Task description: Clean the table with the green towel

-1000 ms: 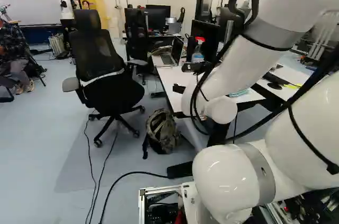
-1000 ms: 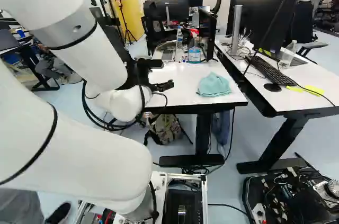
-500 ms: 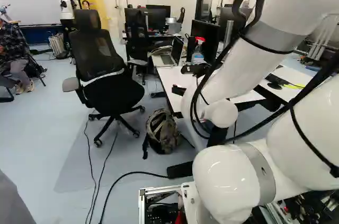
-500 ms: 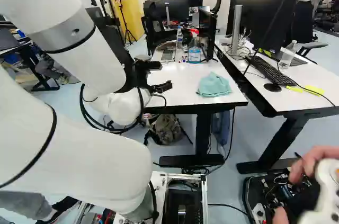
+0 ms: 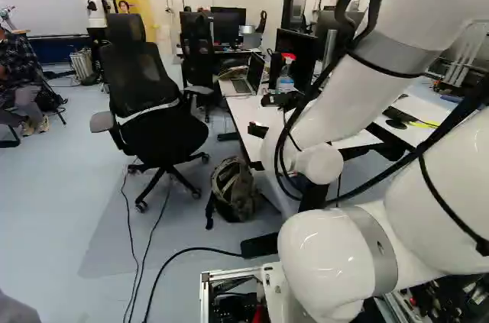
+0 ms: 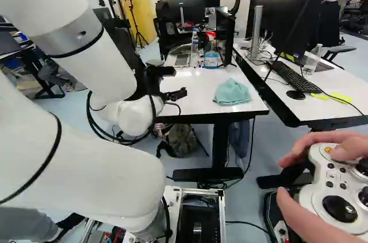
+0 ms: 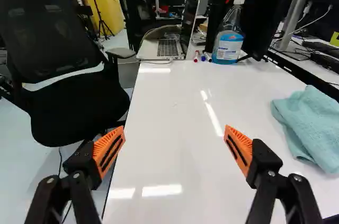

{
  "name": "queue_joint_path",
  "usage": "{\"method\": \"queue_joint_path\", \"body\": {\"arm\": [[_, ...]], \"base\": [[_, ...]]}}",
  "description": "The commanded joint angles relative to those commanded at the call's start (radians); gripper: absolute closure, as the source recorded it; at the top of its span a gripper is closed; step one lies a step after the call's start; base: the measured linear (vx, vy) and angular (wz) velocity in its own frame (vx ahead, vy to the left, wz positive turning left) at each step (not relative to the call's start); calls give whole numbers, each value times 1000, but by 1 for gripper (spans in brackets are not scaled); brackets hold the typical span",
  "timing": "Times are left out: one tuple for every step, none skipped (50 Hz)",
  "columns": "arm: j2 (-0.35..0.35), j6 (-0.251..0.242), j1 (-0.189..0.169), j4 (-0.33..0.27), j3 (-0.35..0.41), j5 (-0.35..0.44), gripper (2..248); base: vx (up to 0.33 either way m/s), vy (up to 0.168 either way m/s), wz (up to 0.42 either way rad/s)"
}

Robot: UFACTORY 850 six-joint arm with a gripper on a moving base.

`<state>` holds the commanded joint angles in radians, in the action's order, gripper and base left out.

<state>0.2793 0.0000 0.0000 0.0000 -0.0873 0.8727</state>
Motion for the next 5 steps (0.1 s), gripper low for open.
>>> {"method": "queue_joint_path", "body": {"arm": [[0,0,0,0,0,0,3],[0,0,0,0,0,0,3],[0,0,0,0,0,0,3],[0,0,0,0,0,0,3],[0,0,0,0,0,0,3]], "base": [[0,0,0],[0,0,0],[0,0,0],[0,0,0],[0,0,0]]}}
